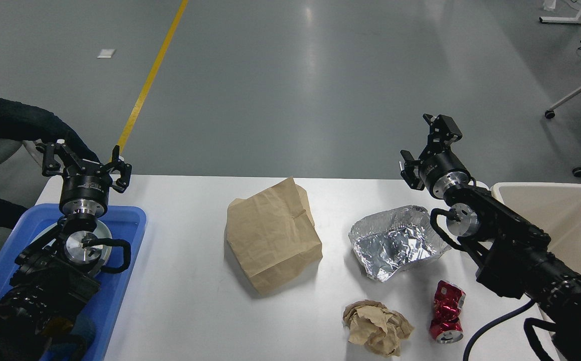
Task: Tidy desktop
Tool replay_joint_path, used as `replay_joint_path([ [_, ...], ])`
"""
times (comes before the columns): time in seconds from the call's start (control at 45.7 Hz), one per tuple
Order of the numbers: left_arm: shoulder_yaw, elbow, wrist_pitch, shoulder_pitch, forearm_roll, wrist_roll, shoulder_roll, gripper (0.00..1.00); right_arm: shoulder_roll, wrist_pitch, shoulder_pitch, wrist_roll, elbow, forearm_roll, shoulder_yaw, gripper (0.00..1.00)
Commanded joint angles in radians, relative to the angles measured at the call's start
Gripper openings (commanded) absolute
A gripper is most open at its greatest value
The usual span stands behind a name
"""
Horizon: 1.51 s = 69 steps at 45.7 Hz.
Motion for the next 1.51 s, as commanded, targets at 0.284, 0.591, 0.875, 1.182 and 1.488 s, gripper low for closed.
replay_joint_path([
  [0.284, 0.000, 0.000, 0.000, 0.000, 0.000, 0.000, 0.000, 0.96, 0.011, -0.001, 0.003, -0.002, 0.000, 0.000, 0.000, 1.00],
  [0.591, 0.000, 0.000, 0.000, 0.000, 0.000, 0.000, 0.000, 0.96, 0.011, -0.001, 0.002, -0.002, 0.000, 0.000, 0.000, 1.00],
  [0.875, 0.000, 0.000, 0.000, 0.000, 0.000, 0.000, 0.000, 0.96, 0.013, -0.001, 0.003, -0.003, 0.000, 0.000, 0.000, 1.00],
  [1.182, 0.000, 0.000, 0.000, 0.000, 0.000, 0.000, 0.000, 0.96, 0.011, -0.001, 0.005, -0.003, 0.000, 0.000, -0.001, 1.00],
  [1.488, 0.000, 0.000, 0.000, 0.000, 0.000, 0.000, 0.000, 0.96, 0.010, -0.003, 0.014, -0.005, 0.000, 0.000, -0.001, 1.00],
])
